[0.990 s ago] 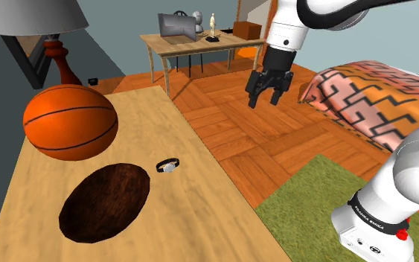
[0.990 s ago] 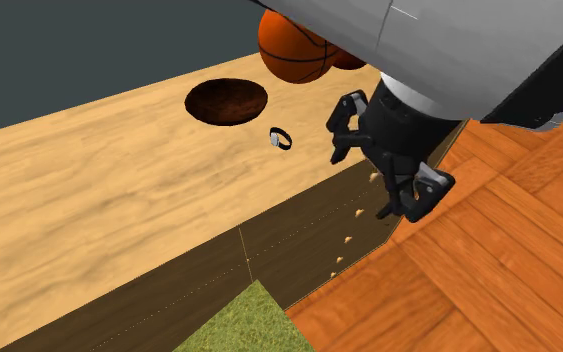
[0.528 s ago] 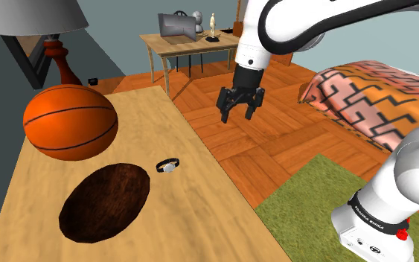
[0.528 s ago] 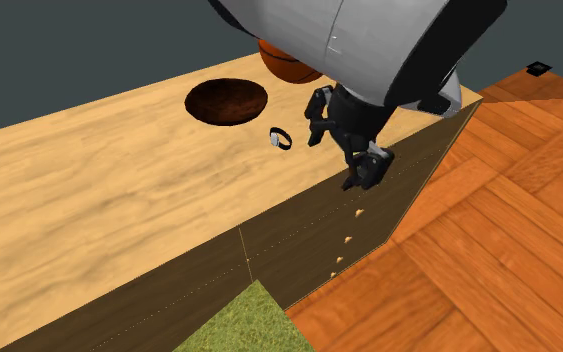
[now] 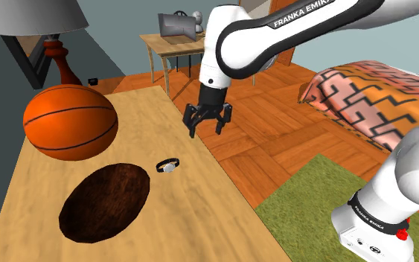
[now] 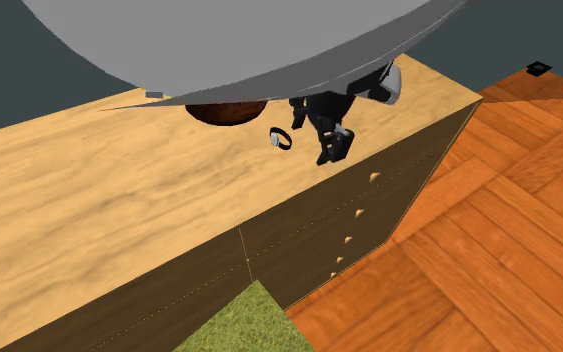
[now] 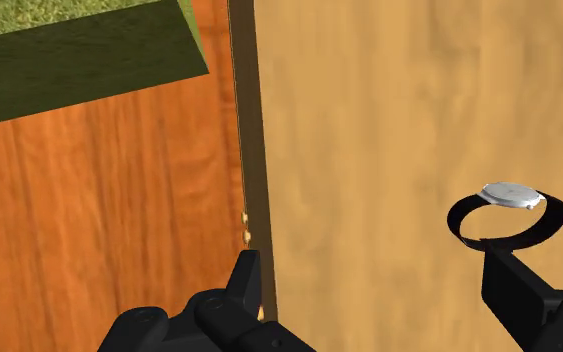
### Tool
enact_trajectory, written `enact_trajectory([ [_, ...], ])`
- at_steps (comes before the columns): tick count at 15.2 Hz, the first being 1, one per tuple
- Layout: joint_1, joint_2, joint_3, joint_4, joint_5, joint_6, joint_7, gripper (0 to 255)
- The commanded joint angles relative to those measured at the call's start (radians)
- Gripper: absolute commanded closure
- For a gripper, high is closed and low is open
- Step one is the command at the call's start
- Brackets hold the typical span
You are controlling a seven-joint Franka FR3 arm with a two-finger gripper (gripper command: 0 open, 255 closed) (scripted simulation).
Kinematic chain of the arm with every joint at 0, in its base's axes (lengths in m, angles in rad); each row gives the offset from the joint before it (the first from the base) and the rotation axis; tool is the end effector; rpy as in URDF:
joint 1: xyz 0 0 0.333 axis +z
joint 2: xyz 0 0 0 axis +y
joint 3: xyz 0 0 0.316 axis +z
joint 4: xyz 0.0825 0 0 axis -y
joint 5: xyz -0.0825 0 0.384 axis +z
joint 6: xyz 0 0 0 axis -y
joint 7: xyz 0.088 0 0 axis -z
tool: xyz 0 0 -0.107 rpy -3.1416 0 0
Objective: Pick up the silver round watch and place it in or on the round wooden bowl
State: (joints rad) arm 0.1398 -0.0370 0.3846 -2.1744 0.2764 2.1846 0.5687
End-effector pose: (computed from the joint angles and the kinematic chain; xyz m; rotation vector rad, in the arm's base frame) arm 0.4558 0.2764 0.4122 -2.9176 0.2912 0.1079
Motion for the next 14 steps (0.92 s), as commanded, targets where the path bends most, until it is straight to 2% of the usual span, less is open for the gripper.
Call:
enact_trajectory([
  [1,0.014,0.078,0.017,0.057,-0.023,0.024,0.046,0],
  [6,0.063,0.267,0.033,0.208,-0.091,0.064,0.149,0],
  [14,0.085,0.33,0.031,0.182,-0.111,0.153,0.162,0],
])
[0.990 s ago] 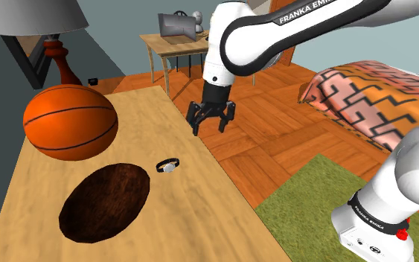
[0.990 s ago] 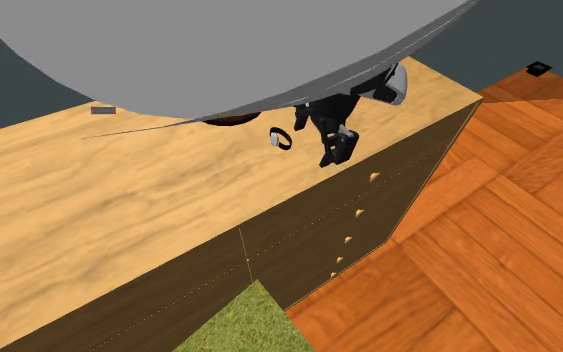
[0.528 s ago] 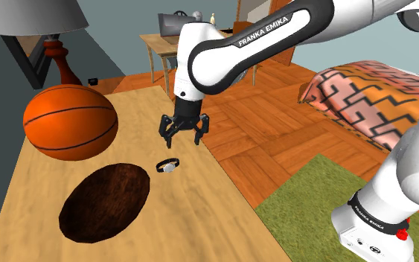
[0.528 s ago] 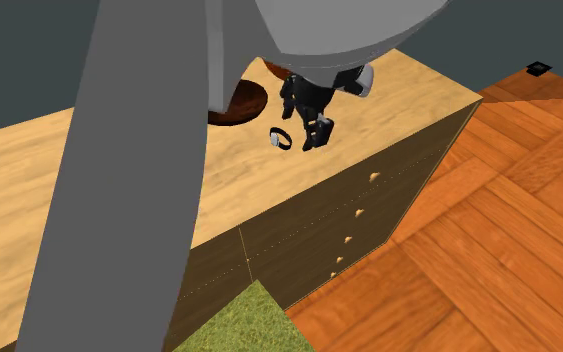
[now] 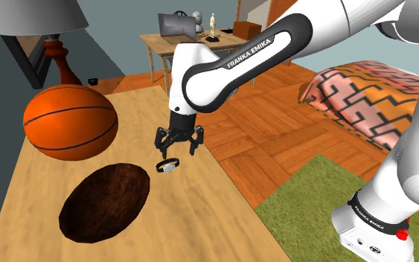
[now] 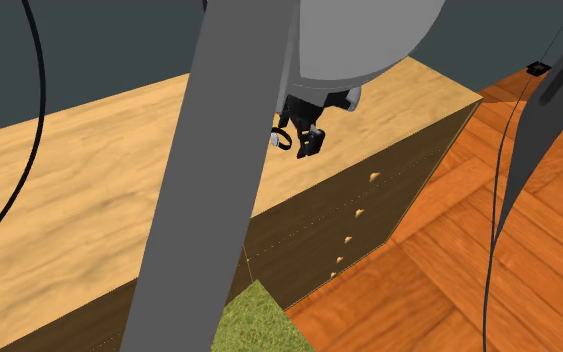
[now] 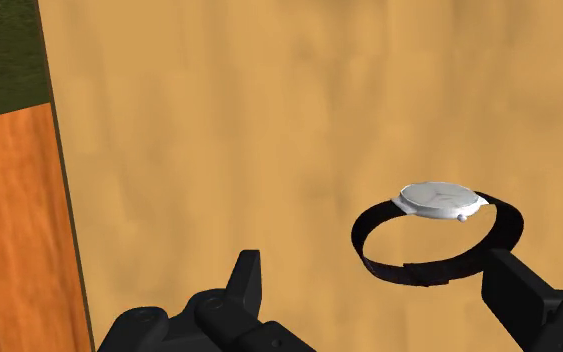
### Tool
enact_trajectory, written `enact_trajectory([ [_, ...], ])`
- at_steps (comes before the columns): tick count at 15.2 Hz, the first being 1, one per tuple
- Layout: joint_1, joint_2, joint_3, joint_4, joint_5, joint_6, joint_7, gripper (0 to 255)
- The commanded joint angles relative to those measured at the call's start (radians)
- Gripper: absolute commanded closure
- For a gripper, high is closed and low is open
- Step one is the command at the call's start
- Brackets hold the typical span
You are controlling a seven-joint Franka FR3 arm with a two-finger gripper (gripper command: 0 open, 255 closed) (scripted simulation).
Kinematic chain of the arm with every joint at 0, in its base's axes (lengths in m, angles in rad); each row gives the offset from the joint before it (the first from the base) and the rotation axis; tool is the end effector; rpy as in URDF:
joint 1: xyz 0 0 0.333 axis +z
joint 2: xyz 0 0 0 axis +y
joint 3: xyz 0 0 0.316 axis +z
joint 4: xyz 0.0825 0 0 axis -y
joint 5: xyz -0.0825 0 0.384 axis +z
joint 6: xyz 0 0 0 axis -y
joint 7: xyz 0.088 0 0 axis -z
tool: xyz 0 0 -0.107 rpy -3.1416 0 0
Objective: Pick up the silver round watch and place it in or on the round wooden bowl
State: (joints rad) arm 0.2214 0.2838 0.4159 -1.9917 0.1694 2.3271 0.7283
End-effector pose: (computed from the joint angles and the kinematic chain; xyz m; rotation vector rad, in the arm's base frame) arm 0.4921 0.3558 0.3395 -2.8899 0.3226 0.1421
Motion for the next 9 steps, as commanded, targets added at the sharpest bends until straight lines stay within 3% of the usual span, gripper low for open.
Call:
enact_trajectory([
  [1,0.003,0.009,-0.001,0.0,-0.004,0.01,0.003,0],
  [8,0.003,0.009,-0.001,0.0,-0.004,0.01,0.003,0],
  [9,0.003,0.009,-0.001,0.0,-0.004,0.01,0.003,255],
])
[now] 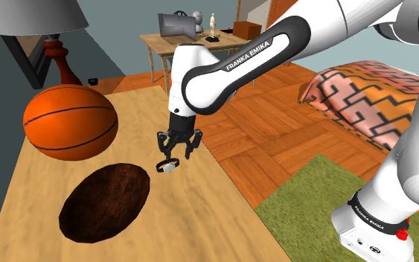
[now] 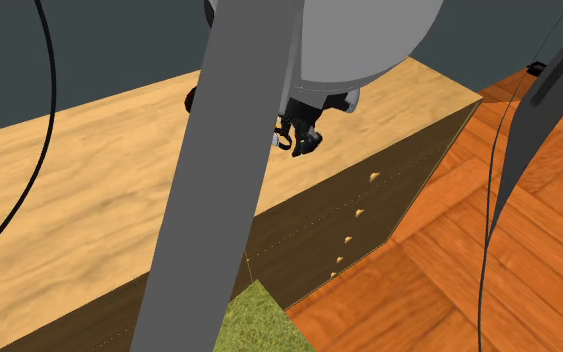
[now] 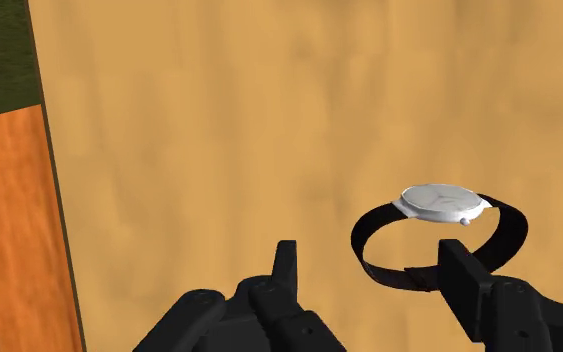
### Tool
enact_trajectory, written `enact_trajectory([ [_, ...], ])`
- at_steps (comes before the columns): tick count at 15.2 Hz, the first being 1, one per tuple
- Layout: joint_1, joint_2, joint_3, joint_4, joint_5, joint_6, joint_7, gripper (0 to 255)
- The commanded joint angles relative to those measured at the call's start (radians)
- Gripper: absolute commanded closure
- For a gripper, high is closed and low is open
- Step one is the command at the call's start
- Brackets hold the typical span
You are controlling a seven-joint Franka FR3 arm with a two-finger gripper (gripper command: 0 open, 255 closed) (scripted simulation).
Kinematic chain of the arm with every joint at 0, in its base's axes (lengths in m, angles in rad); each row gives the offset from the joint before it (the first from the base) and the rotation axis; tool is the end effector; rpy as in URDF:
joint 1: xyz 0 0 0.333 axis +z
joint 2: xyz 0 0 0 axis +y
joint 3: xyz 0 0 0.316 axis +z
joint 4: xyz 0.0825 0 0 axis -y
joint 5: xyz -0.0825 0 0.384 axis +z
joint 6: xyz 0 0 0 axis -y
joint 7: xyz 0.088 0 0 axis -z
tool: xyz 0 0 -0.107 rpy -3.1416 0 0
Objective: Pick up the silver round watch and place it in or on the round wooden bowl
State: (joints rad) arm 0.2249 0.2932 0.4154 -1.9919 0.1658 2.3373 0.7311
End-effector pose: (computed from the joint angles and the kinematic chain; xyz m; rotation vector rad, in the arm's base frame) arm 0.4920 0.3576 0.3351 -2.8897 0.3223 0.1414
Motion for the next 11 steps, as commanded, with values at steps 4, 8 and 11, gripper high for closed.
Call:
enact_trajectory([
  [4,0.0,0.0,0.0,0.0,0.0,0.0,0.0,255],
  [8,0.0,0.0,0.0,0.0,0.0,0.0,0.0,255],
  [11,-0.002,-0.016,0.002,0.008,0.004,-0.023,0.002,255],
])
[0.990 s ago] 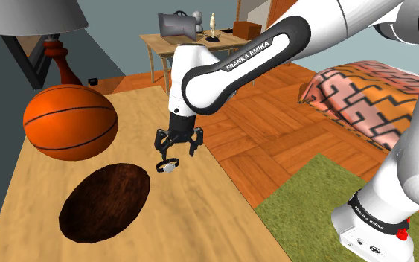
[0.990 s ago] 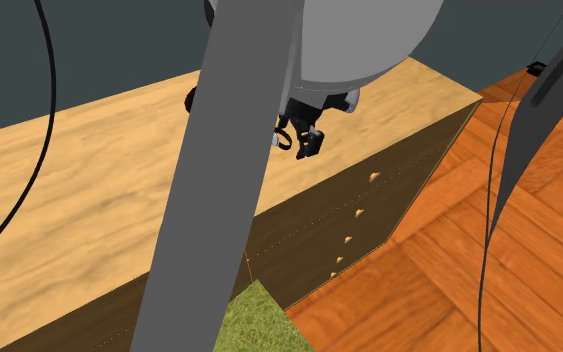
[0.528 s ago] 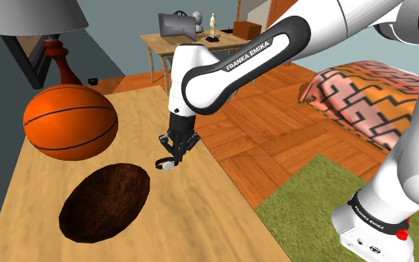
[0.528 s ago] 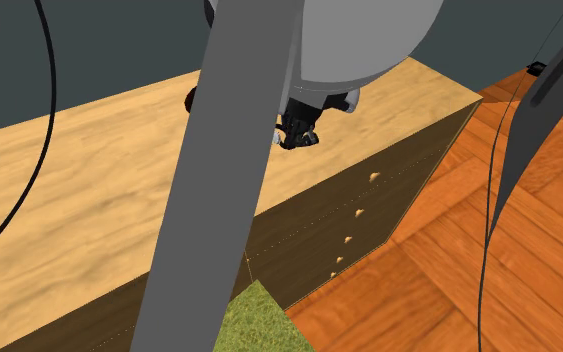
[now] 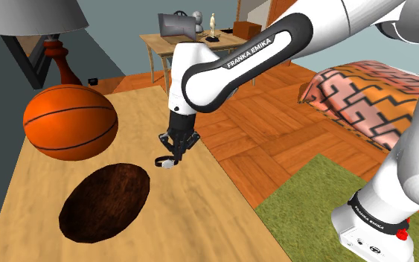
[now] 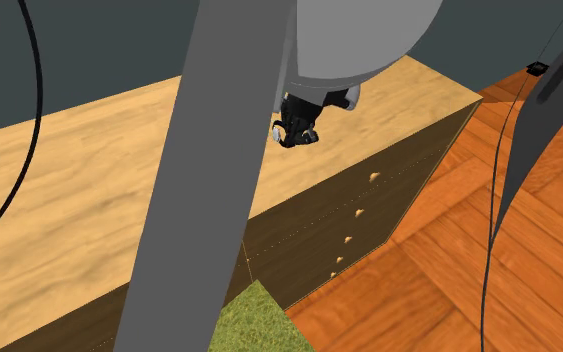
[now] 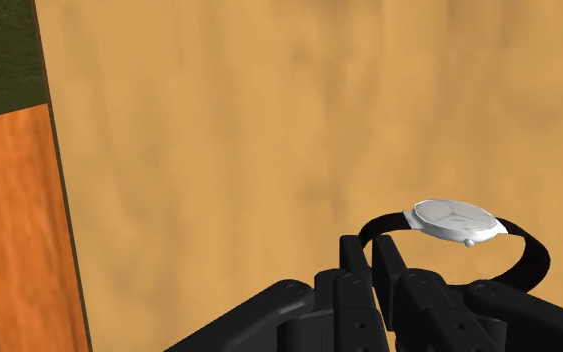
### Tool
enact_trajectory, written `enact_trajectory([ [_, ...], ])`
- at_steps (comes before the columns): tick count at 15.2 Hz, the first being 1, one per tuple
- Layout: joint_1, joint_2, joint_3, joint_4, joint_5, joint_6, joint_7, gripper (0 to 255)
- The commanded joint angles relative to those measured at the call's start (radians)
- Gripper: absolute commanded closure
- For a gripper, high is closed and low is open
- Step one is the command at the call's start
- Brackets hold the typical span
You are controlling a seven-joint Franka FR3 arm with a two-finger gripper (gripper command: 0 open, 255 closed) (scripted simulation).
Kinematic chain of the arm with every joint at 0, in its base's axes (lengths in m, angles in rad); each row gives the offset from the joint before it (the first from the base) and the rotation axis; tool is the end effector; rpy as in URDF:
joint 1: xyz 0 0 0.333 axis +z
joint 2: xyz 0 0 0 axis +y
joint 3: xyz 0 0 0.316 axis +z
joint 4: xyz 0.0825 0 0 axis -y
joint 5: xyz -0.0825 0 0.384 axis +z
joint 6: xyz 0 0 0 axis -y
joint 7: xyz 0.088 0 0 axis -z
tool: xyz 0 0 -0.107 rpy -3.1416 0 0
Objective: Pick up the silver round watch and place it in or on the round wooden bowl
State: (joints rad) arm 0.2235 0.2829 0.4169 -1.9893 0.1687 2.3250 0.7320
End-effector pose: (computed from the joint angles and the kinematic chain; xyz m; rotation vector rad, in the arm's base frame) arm 0.4914 0.3575 0.3410 -2.8898 0.3223 0.1415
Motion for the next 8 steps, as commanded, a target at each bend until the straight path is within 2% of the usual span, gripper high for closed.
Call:
enact_trajectory([
  [1,-0.002,-0.013,0.001,0.011,0.003,-0.023,0.001,255],
  [8,-0.01,-0.06,0.005,0.049,0.014,-0.106,0.008,255],
])
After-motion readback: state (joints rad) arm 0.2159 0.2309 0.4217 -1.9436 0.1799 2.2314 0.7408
